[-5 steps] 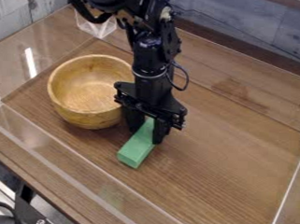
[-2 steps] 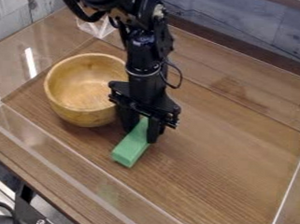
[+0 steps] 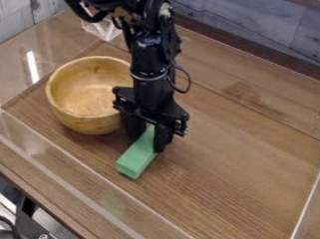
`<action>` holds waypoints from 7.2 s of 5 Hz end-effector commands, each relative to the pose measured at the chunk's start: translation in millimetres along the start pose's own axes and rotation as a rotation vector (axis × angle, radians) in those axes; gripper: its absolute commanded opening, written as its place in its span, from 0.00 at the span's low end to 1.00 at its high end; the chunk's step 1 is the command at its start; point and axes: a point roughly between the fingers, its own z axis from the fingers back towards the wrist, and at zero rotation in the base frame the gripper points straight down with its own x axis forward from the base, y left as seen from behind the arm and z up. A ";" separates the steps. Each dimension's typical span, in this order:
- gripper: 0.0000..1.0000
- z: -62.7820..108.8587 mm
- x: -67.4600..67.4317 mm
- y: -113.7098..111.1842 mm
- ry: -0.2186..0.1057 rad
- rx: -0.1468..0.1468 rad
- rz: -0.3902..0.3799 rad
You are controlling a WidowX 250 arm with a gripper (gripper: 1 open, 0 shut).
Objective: Put green stick into wooden bowl
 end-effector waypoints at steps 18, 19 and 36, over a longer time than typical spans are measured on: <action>0.00 48.3 11.8 17.3 -0.072 -0.059 -0.001; 0.00 50.3 12.5 18.1 -0.078 -0.060 -0.002; 0.00 8.7 5.3 66.0 -0.100 0.120 0.036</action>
